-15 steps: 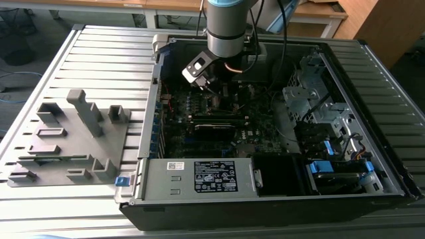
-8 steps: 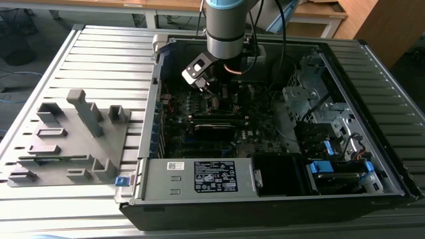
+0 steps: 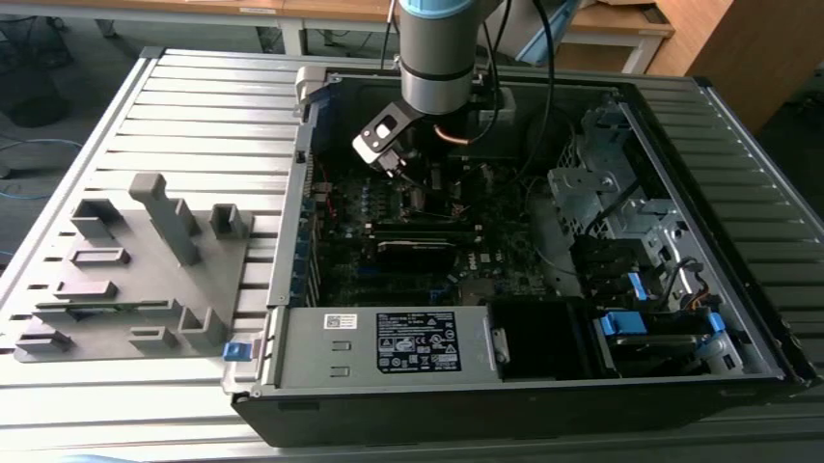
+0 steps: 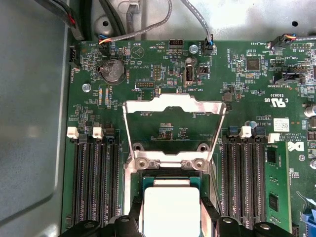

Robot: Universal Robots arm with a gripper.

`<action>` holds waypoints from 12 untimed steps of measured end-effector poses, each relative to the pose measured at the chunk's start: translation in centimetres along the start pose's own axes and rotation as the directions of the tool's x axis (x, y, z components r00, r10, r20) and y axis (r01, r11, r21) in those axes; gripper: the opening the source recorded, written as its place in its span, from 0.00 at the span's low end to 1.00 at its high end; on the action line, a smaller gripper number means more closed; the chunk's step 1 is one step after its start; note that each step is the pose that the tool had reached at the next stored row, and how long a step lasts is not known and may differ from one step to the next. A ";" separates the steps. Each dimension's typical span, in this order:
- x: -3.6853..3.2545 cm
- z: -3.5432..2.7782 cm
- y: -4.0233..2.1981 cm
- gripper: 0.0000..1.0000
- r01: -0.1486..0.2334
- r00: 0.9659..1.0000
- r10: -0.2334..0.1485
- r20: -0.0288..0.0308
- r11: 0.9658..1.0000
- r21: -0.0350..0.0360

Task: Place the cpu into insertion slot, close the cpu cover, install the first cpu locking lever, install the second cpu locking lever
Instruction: 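Place the cpu into insertion slot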

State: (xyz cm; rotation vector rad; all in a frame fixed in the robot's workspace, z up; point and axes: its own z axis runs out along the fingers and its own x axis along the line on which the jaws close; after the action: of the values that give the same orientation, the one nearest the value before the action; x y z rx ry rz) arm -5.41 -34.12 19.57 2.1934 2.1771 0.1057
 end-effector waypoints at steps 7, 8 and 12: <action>0.00 0.27 -0.03 0.54 0.000 1.000 0.000 0.001 1.000 0.001; 0.00 0.28 -0.03 0.54 0.000 1.000 0.000 0.001 1.000 0.000; 0.04 0.34 -0.02 0.54 0.000 1.000 0.000 0.000 1.000 0.000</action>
State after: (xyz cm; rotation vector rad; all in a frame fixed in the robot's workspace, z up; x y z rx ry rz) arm -5.40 -34.07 19.22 2.1932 2.1773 0.1063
